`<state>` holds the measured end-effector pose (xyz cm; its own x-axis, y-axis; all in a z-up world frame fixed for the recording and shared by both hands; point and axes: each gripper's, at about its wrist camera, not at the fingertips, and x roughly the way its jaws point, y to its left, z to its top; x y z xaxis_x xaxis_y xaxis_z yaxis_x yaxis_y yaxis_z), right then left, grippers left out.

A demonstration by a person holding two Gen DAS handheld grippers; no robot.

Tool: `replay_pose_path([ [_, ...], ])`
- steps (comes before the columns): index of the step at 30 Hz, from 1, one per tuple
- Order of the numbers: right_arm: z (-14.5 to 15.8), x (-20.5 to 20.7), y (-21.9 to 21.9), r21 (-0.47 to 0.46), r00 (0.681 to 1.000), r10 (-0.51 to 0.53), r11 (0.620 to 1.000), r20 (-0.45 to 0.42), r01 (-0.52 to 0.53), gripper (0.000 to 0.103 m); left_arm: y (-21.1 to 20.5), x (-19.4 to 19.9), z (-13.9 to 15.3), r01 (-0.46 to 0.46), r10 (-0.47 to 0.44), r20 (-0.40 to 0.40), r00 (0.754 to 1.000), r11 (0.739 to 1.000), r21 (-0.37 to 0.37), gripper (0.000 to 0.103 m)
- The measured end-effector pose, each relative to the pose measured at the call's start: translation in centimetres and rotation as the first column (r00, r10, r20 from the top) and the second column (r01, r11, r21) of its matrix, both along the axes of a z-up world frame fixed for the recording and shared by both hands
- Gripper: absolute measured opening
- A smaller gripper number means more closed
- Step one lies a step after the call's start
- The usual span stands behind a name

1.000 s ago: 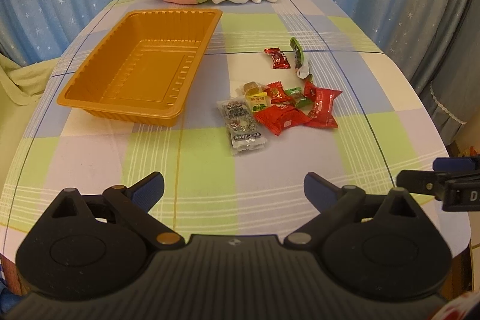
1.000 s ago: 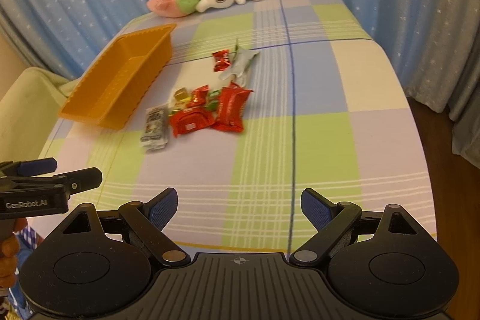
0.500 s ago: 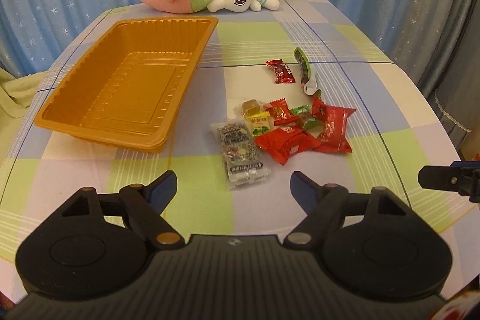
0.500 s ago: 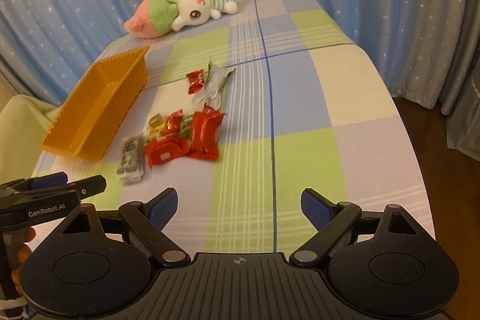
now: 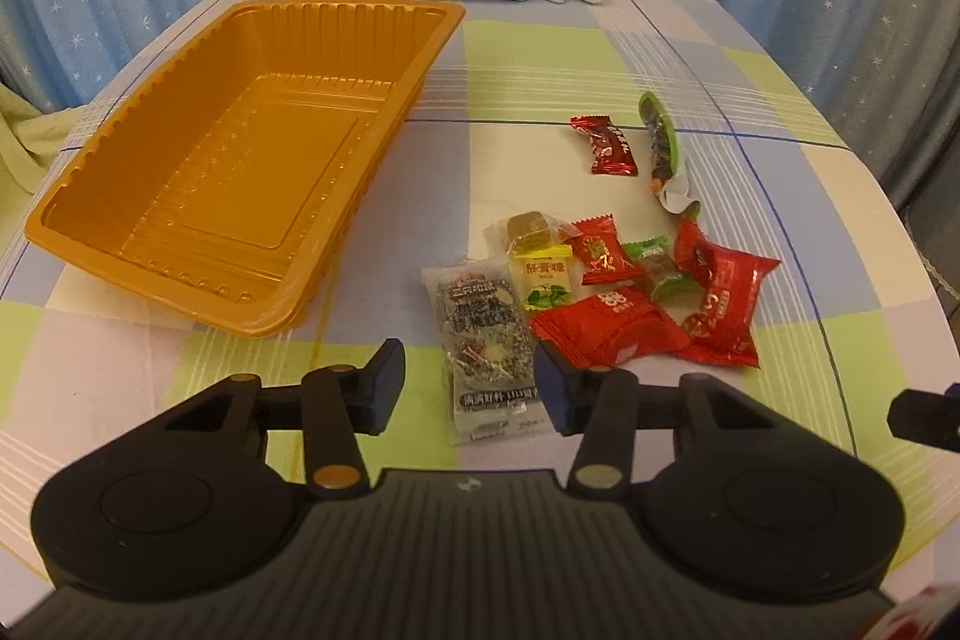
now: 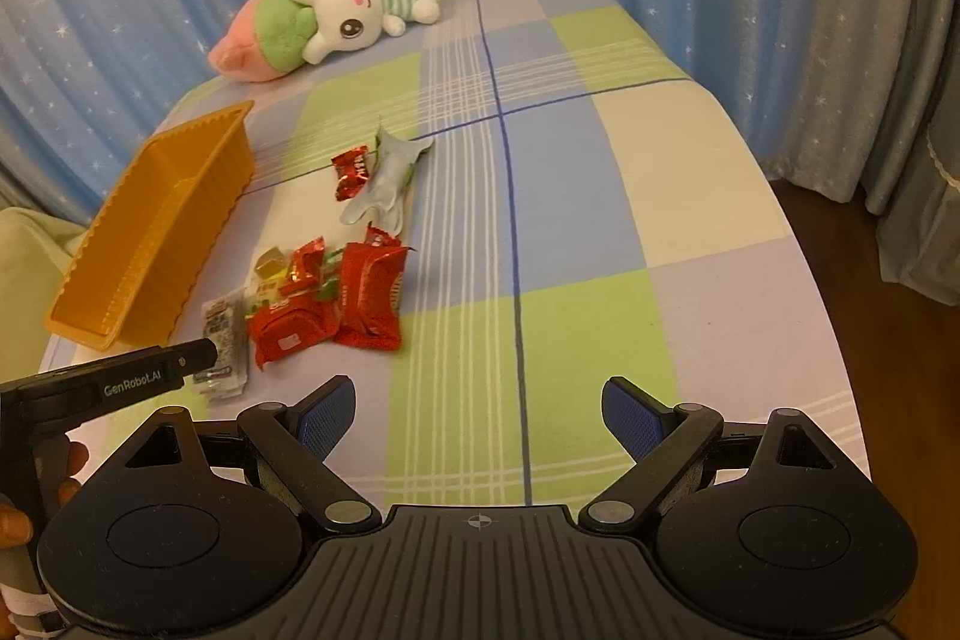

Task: Organize snacks
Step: 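Move the left tool to the clear seaweed snack packet and close on it, then lift the seaweed packet with the left tool and carry it over the orange tray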

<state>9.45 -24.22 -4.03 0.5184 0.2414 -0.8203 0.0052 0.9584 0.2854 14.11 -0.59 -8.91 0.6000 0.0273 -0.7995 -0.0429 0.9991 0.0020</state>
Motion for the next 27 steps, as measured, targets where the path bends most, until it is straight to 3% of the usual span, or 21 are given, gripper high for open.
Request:
replay_pose_path([
  [16, -1.1, 1.6, -0.2, -0.01, 0.999, -0.013, 1.0, -0.034, 0.013, 0.089, -0.7, 3.3, -2.1, -0.018, 0.019, -0.051, 0.999, 1.0, 0.025, 0.046],
  [19, -1.2, 1.9, -0.2, -0.012, 0.999, -0.007, 1.0, -0.037, 0.007, 0.089, -0.6, 3.5, -2.4, -0.018, 0.019, -0.06, 0.998, 1.0, 0.022, 0.038],
  [27, -1.2, 2.3, -0.2, -0.014, 0.999, 0.011, 1.0, -0.037, -0.011, 0.089, -0.4, 3.1, -2.3, -0.012, 0.013, -0.059, 0.998, 1.0, 0.015, 0.035],
])
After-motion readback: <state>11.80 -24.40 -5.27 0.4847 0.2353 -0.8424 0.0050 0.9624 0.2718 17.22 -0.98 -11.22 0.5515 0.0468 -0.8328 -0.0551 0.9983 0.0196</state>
